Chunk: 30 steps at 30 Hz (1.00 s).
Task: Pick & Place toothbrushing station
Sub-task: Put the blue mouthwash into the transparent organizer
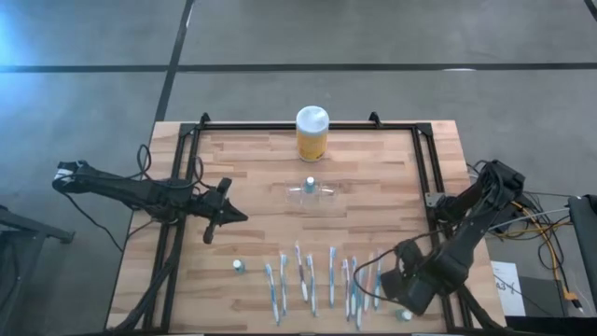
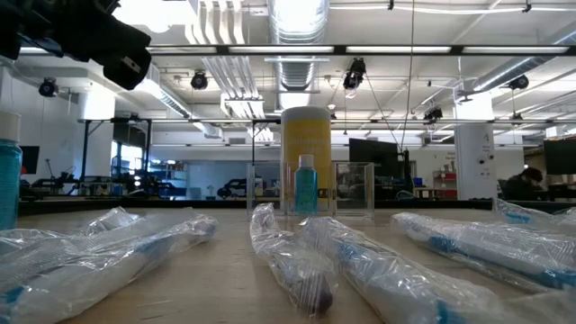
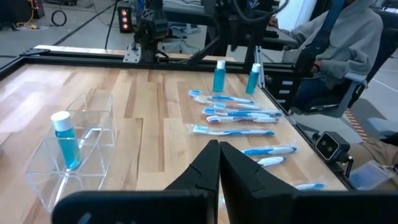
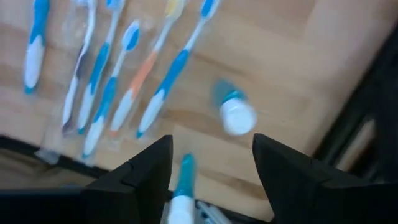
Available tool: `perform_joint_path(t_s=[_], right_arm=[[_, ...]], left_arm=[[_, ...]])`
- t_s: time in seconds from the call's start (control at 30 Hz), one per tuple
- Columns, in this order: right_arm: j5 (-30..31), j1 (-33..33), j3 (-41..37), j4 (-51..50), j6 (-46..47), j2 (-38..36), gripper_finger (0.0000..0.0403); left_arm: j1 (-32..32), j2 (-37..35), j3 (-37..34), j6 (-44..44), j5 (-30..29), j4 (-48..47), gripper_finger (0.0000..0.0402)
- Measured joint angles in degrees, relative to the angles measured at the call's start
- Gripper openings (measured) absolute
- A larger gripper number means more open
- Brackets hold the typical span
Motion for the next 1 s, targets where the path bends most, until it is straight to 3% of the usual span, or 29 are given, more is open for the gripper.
perform_joint_path(t_s=[0.57, 1.0], right_arm=[[-5.42, 0.03, -0.78, -1.17, 2.72, 4.03, 0.0219], [-4.77, -0.34, -5.85, 1.41, 2.92, 3.97, 0.0219]], left_arm=[[0.00, -0.09, -0.04, 1.26, 1.16, -0.41, 0.0012], [0.00, -0.09, -0.09, 1.46, 2.95, -0.38, 0.0012]])
